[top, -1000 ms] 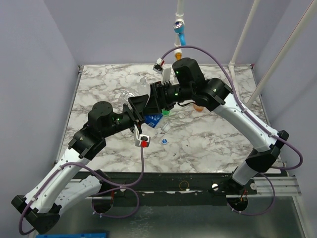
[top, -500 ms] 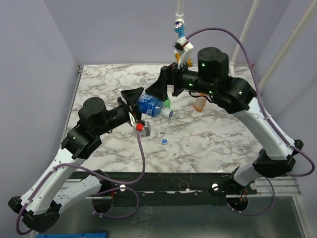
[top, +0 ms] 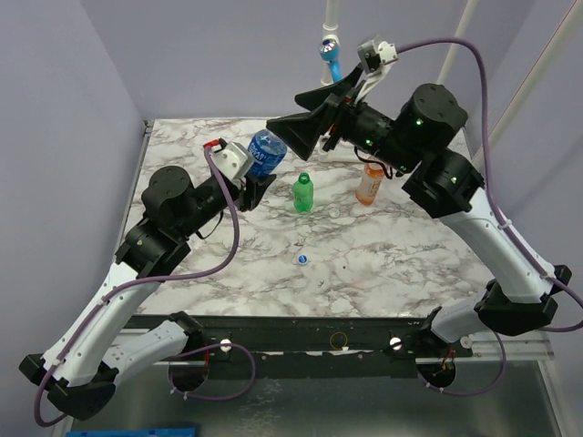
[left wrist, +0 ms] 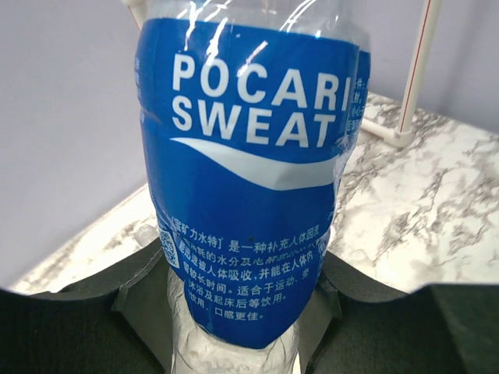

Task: Unscrew the bottle caps
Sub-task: Pick up the plastic bottle at the center of the board, then unscrew the bottle cap from the plastic bottle.

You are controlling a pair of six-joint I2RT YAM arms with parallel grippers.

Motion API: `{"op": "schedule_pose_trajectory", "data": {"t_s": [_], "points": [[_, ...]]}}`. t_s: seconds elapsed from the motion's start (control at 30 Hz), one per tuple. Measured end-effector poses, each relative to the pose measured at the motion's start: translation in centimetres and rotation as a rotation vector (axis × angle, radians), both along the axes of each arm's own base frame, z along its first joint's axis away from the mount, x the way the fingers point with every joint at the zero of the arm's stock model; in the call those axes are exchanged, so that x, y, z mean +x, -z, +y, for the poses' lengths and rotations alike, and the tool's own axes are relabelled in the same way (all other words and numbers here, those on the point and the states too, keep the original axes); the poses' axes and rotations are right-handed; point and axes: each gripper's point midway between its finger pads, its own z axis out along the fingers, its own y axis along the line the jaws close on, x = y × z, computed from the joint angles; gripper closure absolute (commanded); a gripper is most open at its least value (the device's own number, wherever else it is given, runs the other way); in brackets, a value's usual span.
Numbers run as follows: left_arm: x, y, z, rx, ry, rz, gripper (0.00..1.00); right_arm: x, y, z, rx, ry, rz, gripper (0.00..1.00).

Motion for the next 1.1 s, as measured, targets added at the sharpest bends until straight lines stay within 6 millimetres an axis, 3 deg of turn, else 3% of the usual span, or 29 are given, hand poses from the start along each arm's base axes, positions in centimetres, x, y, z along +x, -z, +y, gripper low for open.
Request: {"op": "schedule_pose_trajectory", "data": {"t_s": [0.2, 0.33, 0.43, 0.5, 0.53, 0.57, 0.6, 0.63, 0.77, 0.93, 1.1], "points": [[0.2, 0.0, 0.0, -0.119, -0.007, 0.096, 0.62, 1.8, 2.5, 1.8, -0.04, 0.013, 0.027, 0.16], [-0.1, -0.6, -0.4, -0.16, 0.017, 0.112, 0.63, 2.2, 2.6, 2.3, -0.031, 0.012, 0.026, 0.28], [-0.3, -0.8, -0.6, -0.174, 0.031, 0.114, 0.63, 2.5, 2.6, 2.7, -0.021, 0.01, 0.026, 0.43], [-0.4, -0.8, -0.7, -0.178, 0.042, 0.119, 0.62, 2.6, 2.6, 3.1, -0.014, 0.001, 0.027, 0.59], [-0.4, -0.7, -0.7, -0.178, 0.043, 0.123, 0.58, 2.6, 2.6, 3.4, -0.009, -0.008, 0.027, 0.68], [-0.4, -0.6, -0.7, -0.178, 0.045, 0.127, 0.46, 2.5, 2.6, 3.6, -0.005, -0.017, 0.029, 0.75], [-0.4, -0.5, -0.8, -0.175, 0.047, 0.131, 0.19, 2.3, 2.6, 3.8, -0.003, -0.027, 0.027, 0.82], [-0.4, -0.4, -0.8, -0.176, 0.05, 0.134, 0.02, 2.3, 2.5, 3.9, 0.0, -0.03, 0.027, 0.87], [-0.9, -0.6, -1.2, -0.195, 0.079, 0.148, 0.01, 2.4, 2.6, 4.1, 0.009, -0.04, 0.019, 0.99], [-1.0, -1.2, -1.3, -0.242, 0.09, 0.19, 0.02, 2.4, 4.5, 4.4, -0.021, -0.052, 0.025, 1.0], [-1.6, -3.8, -1.1, -0.292, 0.129, 0.177, 0.19, 1.9, 5.5, 4.5, -0.051, -0.077, 0.009, 0.99]]}}
